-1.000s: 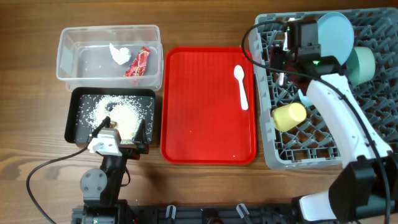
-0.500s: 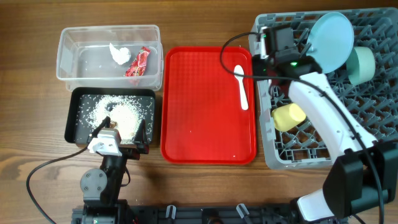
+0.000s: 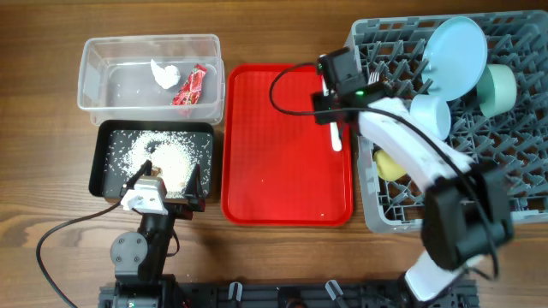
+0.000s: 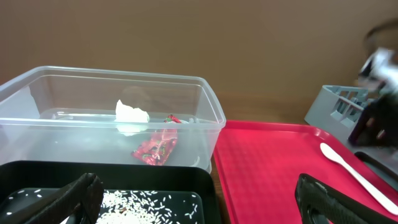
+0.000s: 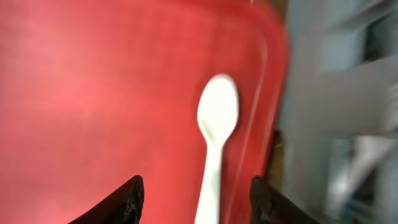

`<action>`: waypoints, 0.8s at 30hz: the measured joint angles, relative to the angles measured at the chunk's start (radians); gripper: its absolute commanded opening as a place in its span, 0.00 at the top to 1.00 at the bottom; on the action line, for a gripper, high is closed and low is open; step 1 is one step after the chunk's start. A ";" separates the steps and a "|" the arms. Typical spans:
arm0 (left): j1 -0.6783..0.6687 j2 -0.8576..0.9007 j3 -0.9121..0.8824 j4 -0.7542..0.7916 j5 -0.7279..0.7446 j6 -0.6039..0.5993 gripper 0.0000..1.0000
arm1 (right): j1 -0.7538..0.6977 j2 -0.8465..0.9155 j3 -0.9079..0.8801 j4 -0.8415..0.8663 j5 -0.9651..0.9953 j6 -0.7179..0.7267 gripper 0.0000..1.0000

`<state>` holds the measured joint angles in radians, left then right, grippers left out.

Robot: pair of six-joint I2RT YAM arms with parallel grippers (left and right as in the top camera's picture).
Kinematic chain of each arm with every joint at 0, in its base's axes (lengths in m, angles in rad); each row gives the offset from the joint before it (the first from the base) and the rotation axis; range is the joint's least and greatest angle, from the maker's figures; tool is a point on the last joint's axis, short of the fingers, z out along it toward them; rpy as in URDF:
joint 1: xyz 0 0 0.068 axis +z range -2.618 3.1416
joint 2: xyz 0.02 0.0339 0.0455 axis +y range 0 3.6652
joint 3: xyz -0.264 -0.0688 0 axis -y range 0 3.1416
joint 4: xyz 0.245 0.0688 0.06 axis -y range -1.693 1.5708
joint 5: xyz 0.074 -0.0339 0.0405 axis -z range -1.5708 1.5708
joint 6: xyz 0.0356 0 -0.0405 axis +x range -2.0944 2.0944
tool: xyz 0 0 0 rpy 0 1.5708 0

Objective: Sort waste into correct bins and load items into the dishwasher rack
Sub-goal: 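Return right gripper to the red tray and grasp the white spoon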

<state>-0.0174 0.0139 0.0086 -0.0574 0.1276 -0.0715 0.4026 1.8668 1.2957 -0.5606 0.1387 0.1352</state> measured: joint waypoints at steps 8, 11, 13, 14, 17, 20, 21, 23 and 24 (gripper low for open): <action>0.000 0.000 0.000 0.000 0.000 0.000 0.00 | 0.000 0.128 0.000 0.024 0.035 0.022 0.66; 0.000 0.000 0.000 0.000 0.000 0.000 0.00 | 0.000 0.146 0.000 0.024 0.026 0.034 0.75; 0.000 0.000 0.000 0.000 0.000 0.000 0.00 | 0.000 0.146 0.000 0.023 0.018 0.040 0.85; 0.000 0.000 0.000 0.000 0.000 0.000 0.00 | 0.000 0.146 0.000 0.022 0.015 0.041 0.88; 0.000 0.000 0.000 0.000 0.000 0.000 0.00 | 0.000 0.146 0.000 0.009 0.006 0.044 0.95; 0.000 0.000 0.000 0.000 0.000 0.000 0.00 | 0.000 0.146 0.000 -0.004 -0.005 0.044 0.96; 0.000 0.000 0.000 0.000 0.000 0.000 0.00 | 0.000 0.146 0.001 -0.008 -0.007 0.046 0.96; 0.000 0.000 0.000 0.000 0.000 0.000 0.00 | 0.000 0.145 0.002 -0.018 -0.008 0.047 0.96; 0.000 0.000 0.000 0.000 0.000 0.000 0.00 | 0.000 0.143 0.002 -0.024 -0.010 0.047 0.96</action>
<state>-0.0174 0.0139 0.0086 -0.0574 0.1276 -0.0715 0.4026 2.0102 1.2976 -0.5842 0.1291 0.1818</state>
